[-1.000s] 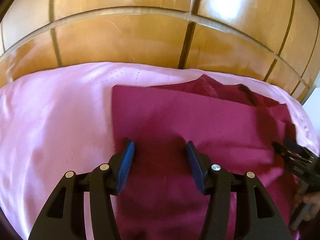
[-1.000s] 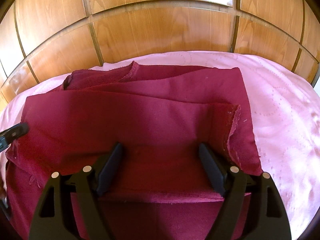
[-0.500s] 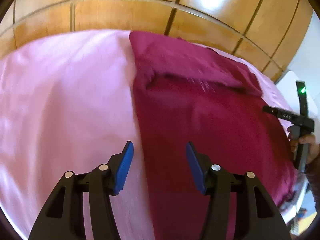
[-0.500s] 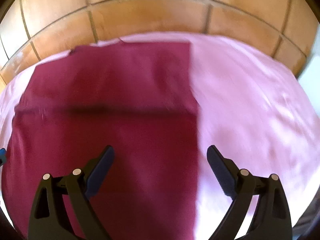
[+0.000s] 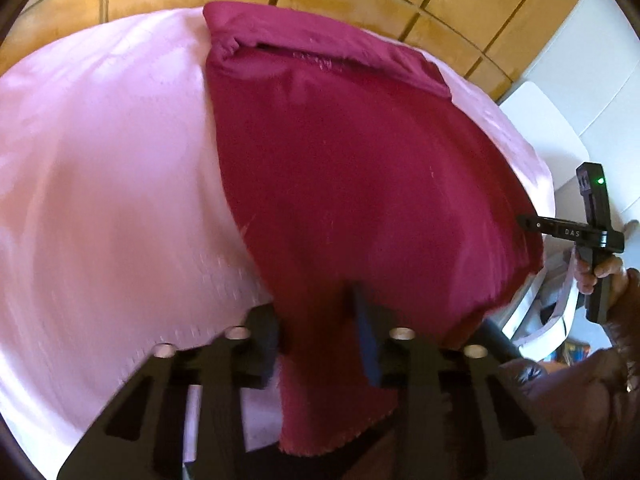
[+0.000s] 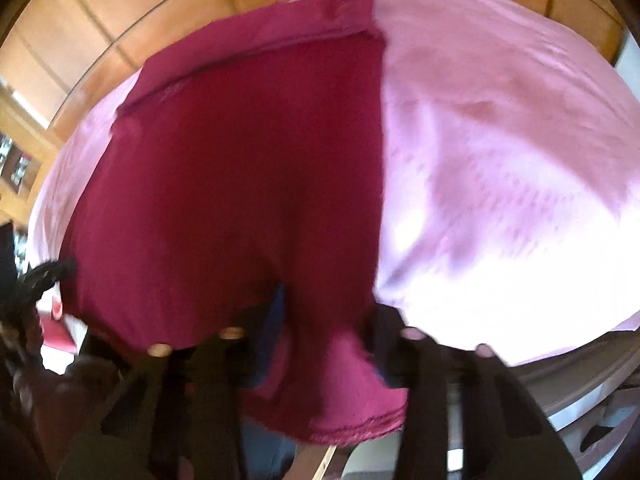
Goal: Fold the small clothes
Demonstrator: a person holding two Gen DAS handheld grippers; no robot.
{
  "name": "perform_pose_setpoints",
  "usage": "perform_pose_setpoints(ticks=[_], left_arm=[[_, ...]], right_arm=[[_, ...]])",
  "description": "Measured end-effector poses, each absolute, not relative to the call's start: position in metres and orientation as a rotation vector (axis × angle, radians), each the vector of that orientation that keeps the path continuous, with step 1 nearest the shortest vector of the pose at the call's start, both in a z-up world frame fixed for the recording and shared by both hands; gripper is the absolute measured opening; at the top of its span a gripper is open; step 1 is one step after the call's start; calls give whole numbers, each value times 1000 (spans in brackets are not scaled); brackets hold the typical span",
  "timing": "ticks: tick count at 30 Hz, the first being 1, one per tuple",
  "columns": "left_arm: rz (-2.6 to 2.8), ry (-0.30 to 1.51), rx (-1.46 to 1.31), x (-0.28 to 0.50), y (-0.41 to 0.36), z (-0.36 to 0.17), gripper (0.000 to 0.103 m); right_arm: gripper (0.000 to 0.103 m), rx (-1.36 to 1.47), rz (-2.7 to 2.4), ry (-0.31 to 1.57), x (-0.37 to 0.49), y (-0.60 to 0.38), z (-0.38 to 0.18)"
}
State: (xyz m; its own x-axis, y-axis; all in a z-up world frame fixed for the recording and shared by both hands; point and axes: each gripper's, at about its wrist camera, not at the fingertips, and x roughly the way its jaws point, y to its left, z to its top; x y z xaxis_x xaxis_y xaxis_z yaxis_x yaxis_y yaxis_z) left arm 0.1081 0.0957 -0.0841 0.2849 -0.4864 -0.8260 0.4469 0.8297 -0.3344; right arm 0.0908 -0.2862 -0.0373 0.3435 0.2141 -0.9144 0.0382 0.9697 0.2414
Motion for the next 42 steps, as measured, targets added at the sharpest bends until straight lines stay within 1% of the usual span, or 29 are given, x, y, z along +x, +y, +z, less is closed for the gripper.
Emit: perform_pose_setpoints(ticks=[1, 3, 8, 12, 17, 21, 22, 23, 24, 25, 26, 27, 28, 29, 31, 32, 36, 38, 42], left_arm=[[-632, 1125, -66, 109, 98, -85, 11], [-649, 1113, -113, 109, 102, -79, 9], [-734, 1028, -280, 119, 114, -50, 8], [-762, 955, -375, 149, 114, -28, 8], [-726, 932, -424, 203, 103, -20, 8], [-659, 963, -480, 255, 97, -23, 8], [-640, 977, -493, 266, 95, -25, 8], [-636, 1000, -516, 277, 94, -28, 12], [-623, 1024, -560, 291, 101, -30, 18], [-597, 1021, -595, 299, 105, -31, 43], [-575, 996, -644, 305, 112, -29, 65], [-561, 946, -727, 308, 125, -26, 69], [-561, 917, -784, 310, 135, -26, 70], [-554, 899, -824, 312, 146, -26, 70], [-496, 883, -810, 310, 161, -28, 70], [-471, 893, -756, 305, 165, -31, 70], [-457, 953, -553, 267, 171, -53, 70], [-477, 964, -517, 245, 174, -63, 70], [-550, 983, -457, 225, 156, -74, 70]], right_arm=[[11, 246, 118, 1214, 93, -285, -34], [11, 299, 154, 1191, 97, -285, -25], [11, 464, 224, 1057, 125, -302, 6], [11, 571, 193, 986, 156, -320, 11], [11, 593, 131, 983, 206, -332, 2], [13, 614, 106, 1002, 245, -340, -6], [22, 632, 104, 1005, 253, -343, -7], [33, 665, 105, 1004, 253, -354, -8], [56, 694, 105, 992, 259, -357, -8], [65, 706, 91, 963, 262, -361, -5], [66, 721, 92, 943, 260, -372, -2], [70, 767, 106, 914, 259, -379, 0], [81, 802, 109, 892, 255, -385, 1], [84, 837, 92, 859, 249, -394, 3], [84, 833, 67, 853, 238, -401, 2], [85, 819, 49, 865, 229, -404, -1], [86, 790, 4, 899, 193, -408, -17], [87, 748, 3, 921, 167, -406, -24], [87, 633, 35, 979, 157, -382, -30]])
